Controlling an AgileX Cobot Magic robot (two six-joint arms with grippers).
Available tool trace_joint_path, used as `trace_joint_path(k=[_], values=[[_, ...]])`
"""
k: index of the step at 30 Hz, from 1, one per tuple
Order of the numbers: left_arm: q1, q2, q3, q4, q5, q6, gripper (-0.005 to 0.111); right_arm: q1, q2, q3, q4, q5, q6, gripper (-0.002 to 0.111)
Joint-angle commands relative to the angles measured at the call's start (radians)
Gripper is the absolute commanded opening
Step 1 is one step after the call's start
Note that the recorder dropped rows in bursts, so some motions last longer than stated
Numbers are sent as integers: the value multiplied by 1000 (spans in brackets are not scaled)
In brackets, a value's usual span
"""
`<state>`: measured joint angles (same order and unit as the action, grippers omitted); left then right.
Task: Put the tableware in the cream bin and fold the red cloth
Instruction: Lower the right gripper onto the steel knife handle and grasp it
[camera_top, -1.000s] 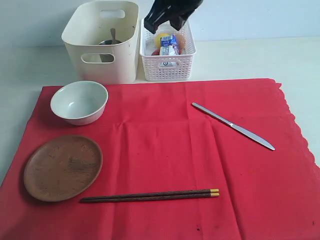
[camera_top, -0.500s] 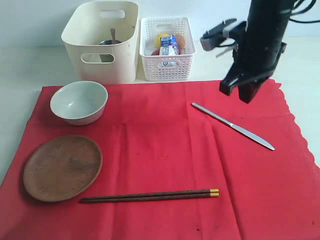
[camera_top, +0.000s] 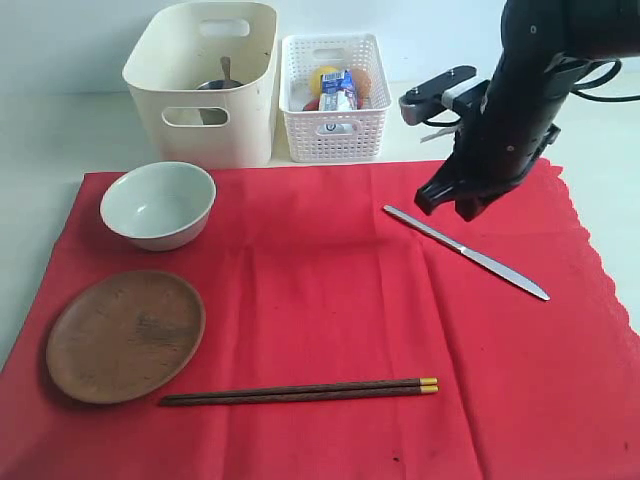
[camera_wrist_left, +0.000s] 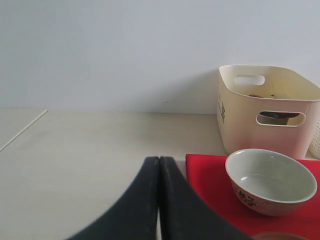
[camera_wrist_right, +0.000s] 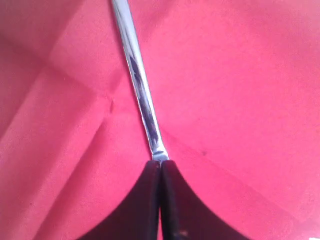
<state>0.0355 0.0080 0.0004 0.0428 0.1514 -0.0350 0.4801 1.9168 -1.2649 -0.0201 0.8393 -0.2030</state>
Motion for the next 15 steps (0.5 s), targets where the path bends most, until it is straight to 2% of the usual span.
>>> trace_joint_path(k=[1,13,15], values=[[3,-3,0,-5,-4,0,0,-5,20,3,2,-16,40,5],[3,-3,0,-5,-4,0,0,-5,106,3,11,-84,73,45],[3,-3,0,-5,-4,0,0,-5,109,3,11,-97,73,48]])
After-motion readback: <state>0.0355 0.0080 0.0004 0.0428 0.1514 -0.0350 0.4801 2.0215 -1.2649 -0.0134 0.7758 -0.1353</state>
